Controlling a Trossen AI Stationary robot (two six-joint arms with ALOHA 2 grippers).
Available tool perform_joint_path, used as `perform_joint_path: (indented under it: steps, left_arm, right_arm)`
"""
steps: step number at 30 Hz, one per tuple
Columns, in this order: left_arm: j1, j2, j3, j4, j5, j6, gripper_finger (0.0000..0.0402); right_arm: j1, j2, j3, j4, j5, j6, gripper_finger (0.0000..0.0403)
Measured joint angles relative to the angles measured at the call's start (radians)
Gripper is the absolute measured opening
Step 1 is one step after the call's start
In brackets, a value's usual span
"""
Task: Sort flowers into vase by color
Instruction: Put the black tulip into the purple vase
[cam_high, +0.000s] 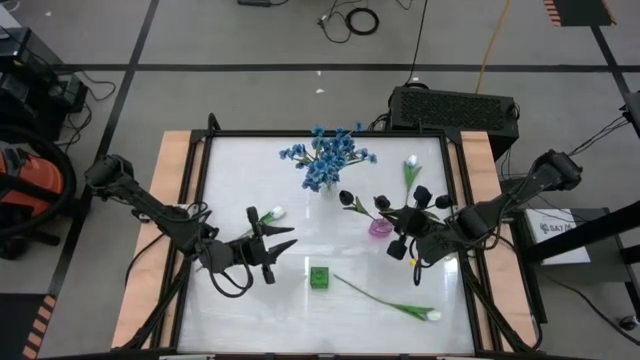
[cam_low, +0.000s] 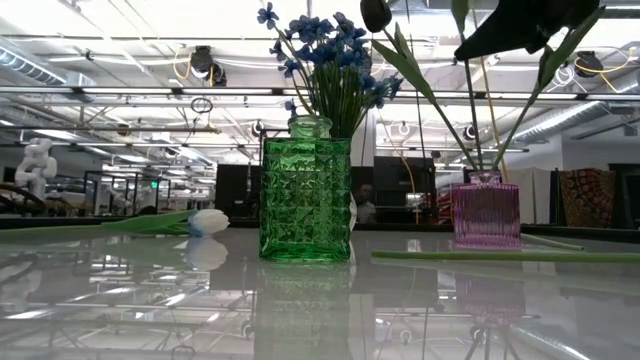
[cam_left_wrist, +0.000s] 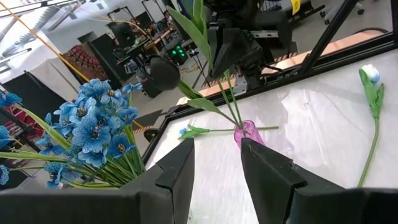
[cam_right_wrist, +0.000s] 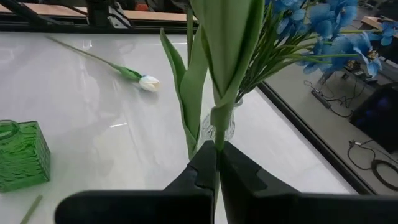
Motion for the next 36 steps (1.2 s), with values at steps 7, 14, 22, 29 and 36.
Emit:
perform_joint_path:
  steps: [7,14,22,29,36]
  left_arm:
    - [0.0,0.0,0.0,-0.01,0.0,0.0,0.0139]
    - [0.0,0.0,0.0,-0.009,0.0,0.0,0.0139]
    - [0.0,0.0,0.0,-0.029,0.0,-0.001,0.0139]
    - [0.002,0.0,0.0,-0.072,0.001,-0.026,0.0139]
    - [0.017,0.0,0.001,-0.074,0.001,-0.03,0.0139]
  right_arm:
    - [0.0,0.001,0.0,-0.004,-0.04,0.019,0.0014]
    - [0.001,0.001,0.0,-0.039,-0.14,0.058,0.005]
    - [0.0,-0.004,0.0,-0.1,-0.295,0.126,0.0093]
    - [0.001,-0.035,0.0,-0.112,-0.366,0.133,0.0128]
    - [0.001,-0.054,0.0,-0.03,-0.254,0.102,0.0144]
